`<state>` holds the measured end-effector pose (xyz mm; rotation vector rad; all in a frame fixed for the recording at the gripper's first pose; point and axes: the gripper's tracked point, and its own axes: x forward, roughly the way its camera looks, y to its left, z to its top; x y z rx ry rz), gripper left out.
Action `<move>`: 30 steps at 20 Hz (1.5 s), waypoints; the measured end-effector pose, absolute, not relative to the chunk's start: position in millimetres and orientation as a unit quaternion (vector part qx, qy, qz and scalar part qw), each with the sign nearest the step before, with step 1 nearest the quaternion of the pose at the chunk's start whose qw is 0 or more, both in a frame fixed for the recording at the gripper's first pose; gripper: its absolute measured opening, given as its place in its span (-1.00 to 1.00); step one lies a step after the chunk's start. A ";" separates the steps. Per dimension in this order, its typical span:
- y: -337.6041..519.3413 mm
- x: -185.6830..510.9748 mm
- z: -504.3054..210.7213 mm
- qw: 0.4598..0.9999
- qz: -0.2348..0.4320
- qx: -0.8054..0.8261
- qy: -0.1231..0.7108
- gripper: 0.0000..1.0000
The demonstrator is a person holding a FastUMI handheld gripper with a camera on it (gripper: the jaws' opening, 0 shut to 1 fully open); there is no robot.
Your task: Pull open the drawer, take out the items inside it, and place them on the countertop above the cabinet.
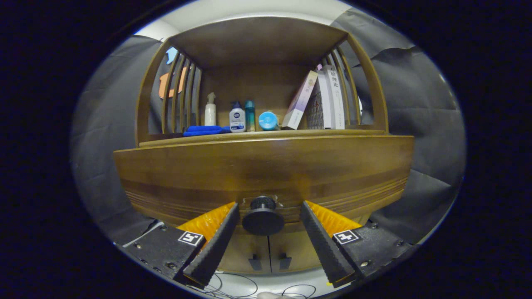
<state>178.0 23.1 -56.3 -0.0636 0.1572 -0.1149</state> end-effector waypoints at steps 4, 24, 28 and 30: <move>18.2 207.0 -53.9 0.994 -0.054 -0.037 0.089 0.98; 11.8 67.6 11.2 0.997 -0.025 -0.062 0.033 1.00; 14.7 14.4 42.4 1.000 -0.018 -0.006 0.012 1.00; 5.4 -7.1 56.5 1.000 -0.022 0.002 -0.003 0.99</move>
